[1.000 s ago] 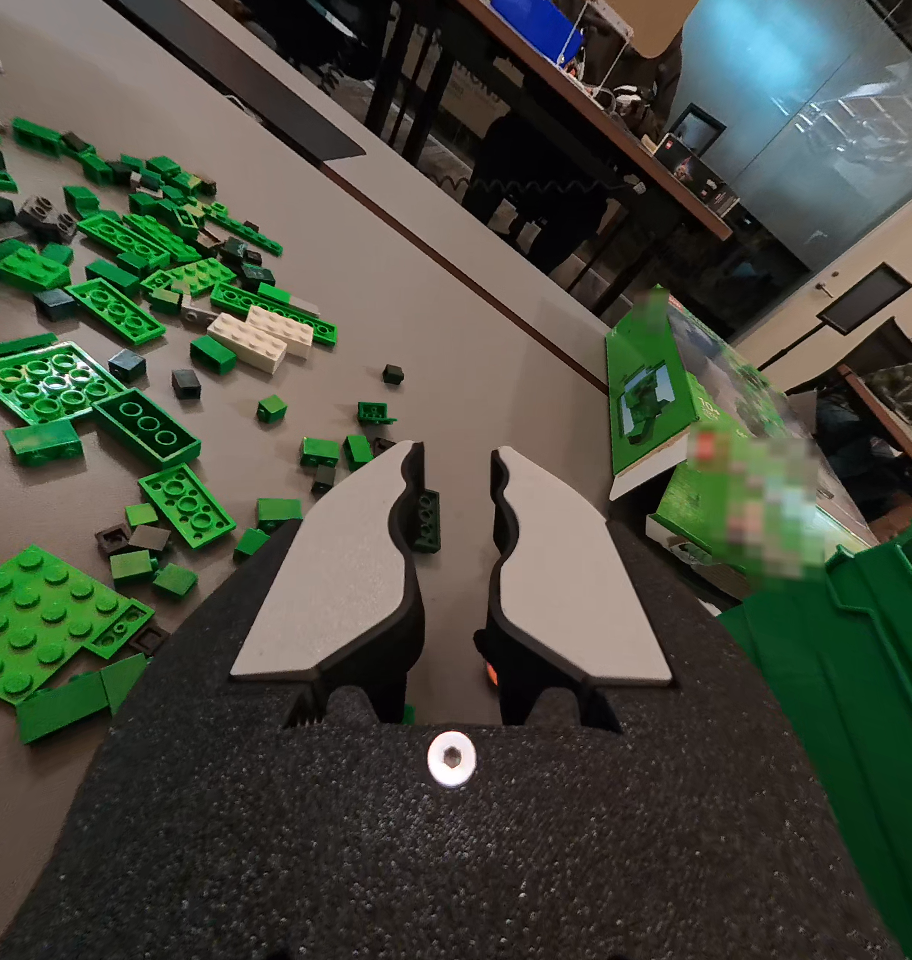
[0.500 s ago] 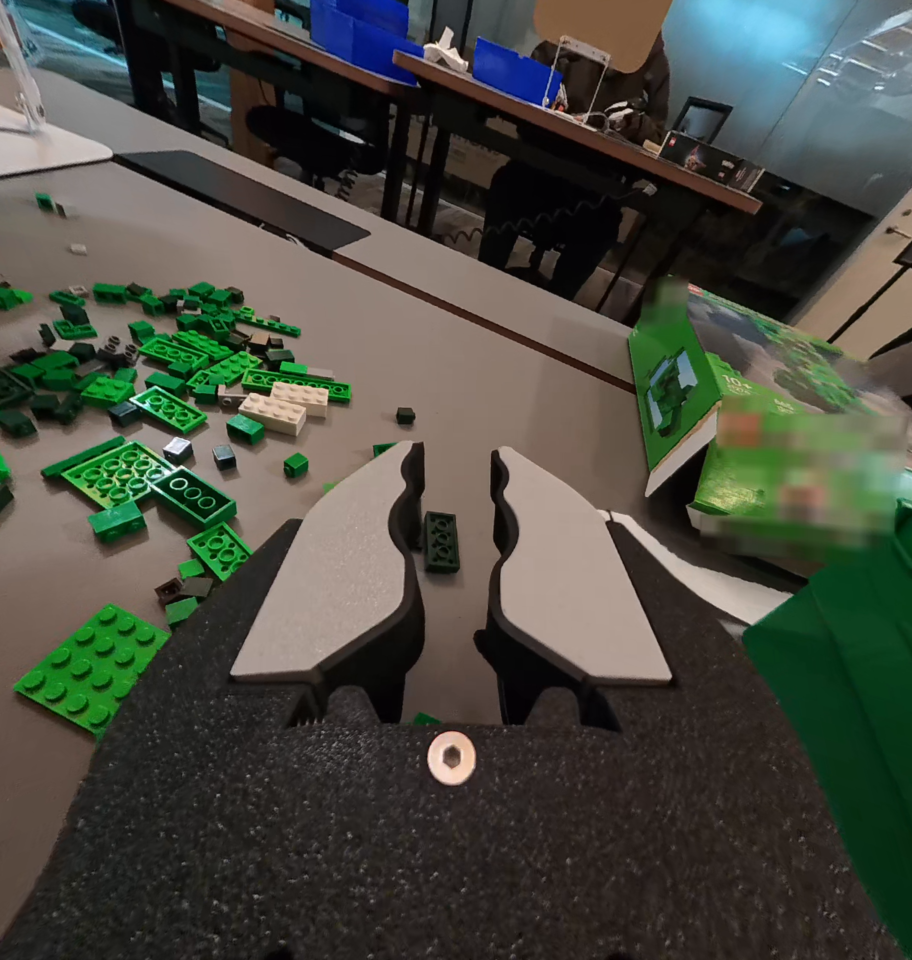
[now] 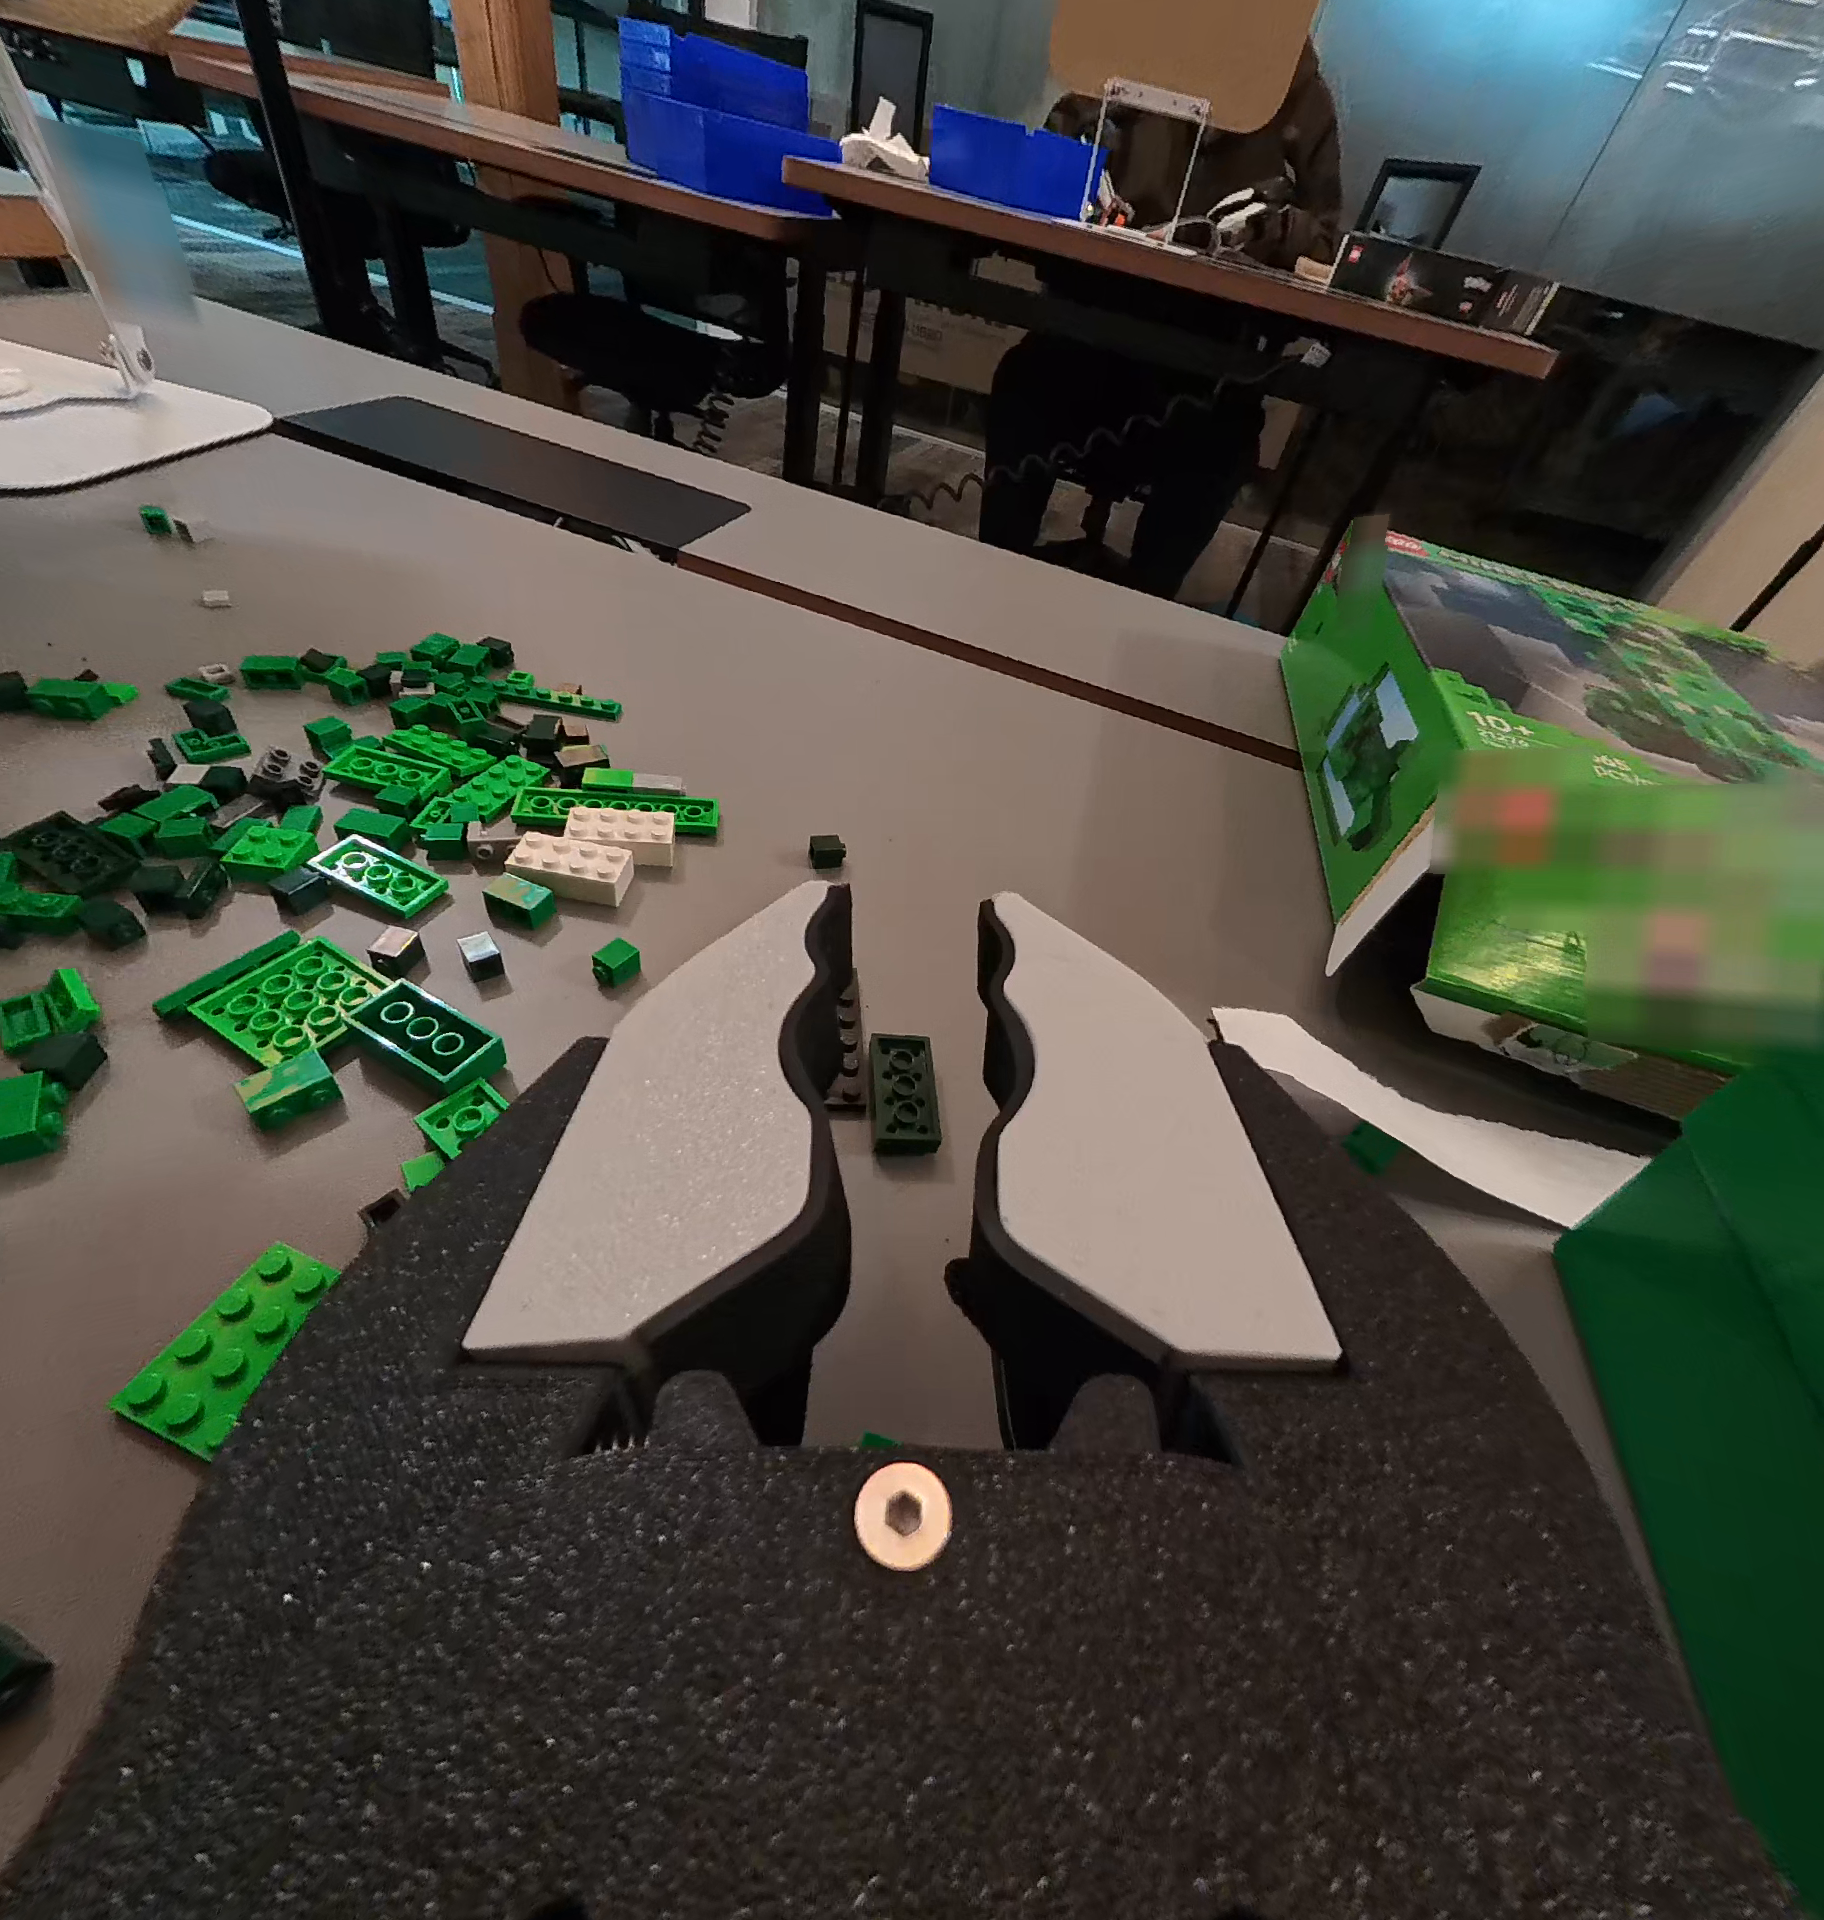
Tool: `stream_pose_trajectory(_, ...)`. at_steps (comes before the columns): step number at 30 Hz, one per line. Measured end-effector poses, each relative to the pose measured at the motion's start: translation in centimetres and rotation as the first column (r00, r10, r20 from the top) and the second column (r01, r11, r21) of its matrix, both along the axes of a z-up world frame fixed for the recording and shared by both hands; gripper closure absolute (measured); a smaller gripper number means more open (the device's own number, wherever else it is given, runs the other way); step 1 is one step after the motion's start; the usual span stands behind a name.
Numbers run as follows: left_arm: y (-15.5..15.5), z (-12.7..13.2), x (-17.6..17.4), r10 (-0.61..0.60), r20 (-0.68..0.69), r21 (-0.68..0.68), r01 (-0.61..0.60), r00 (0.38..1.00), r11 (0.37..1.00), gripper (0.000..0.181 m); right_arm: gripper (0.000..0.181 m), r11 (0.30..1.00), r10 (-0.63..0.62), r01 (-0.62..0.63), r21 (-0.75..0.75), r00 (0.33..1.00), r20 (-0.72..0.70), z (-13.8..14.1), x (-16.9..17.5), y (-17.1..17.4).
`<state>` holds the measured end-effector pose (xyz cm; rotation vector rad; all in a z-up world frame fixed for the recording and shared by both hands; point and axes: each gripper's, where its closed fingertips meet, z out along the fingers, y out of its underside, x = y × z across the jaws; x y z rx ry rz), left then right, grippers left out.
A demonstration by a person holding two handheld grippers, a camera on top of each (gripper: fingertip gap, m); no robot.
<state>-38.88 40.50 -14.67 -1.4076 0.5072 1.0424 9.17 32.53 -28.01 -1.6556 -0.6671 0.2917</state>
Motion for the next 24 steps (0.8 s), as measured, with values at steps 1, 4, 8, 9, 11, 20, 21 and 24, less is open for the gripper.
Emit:
stream_pose_trajectory(1, -0.5, 0.1, 0.1, -0.029, 0.054, 0.029, 0.028, 0.998, 0.999, 0.181, 0.159, 1.000, 0.001, -0.001, 0.001, 1.000, 0.004, 0.0, 0.0, 0.0)
stream_pose_trajectory(4, -1.9, 0.3, 0.3, -0.127, 0.204, 0.111, 0.106, 0.971, 0.988, 0.181, 0.159, 1.000, 0.002, -0.003, 0.002, 1.000, 0.012, -0.1, -0.1, -0.1)
stream_pose_trajectory(8, -3.3, 0.6, 0.4, -0.247, 0.349, 0.195, 0.187, 0.904, 0.963, 0.181, 0.159, 1.000, 0.005, -0.005, 0.002, 1.000, 0.015, -0.1, -0.2, -0.1)
stream_pose_trajectory(9, -3.6, 0.8, 0.4, -0.279, 0.380, 0.218, 0.208, 0.882, 0.953, 0.181, 0.159, 1.000, 0.005, -0.005, 0.002, 1.000, 0.016, -0.1, -0.3, -0.1)
stream_pose_trajectory(11, -4.1, 1.1, 0.0, -0.310, 0.435, 0.256, 0.214, 0.845, 0.943, 0.181, 0.159, 1.000, 0.005, -0.006, 0.002, 1.000, 0.022, -0.2, -0.3, -0.1)
stream_pose_trajectory(20, -5.6, 2.0, -0.6, -0.445, 0.564, 0.370, 0.269, 0.696, 0.889, 0.181, 0.159, 1.000, 0.009, -0.010, 0.003, 0.999, 0.040, -0.3, -0.5, -0.1)
stream_pose_trajectory(21, -5.7, 1.9, -0.5, -0.451, 0.567, 0.371, 0.276, 0.689, 0.887, 0.181, 0.159, 1.000, 0.010, -0.010, 0.002, 0.999, 0.042, -0.3, -0.5, -0.1)
stream_pose_trajectory(24, -5.9, 2.0, 0.1, -0.481, 0.560, 0.372, 0.314, 0.674, 0.873, 0.181, 0.160, 1.000, 0.010, -0.010, 0.003, 0.999, 0.048, -0.4, -0.5, -0.1)
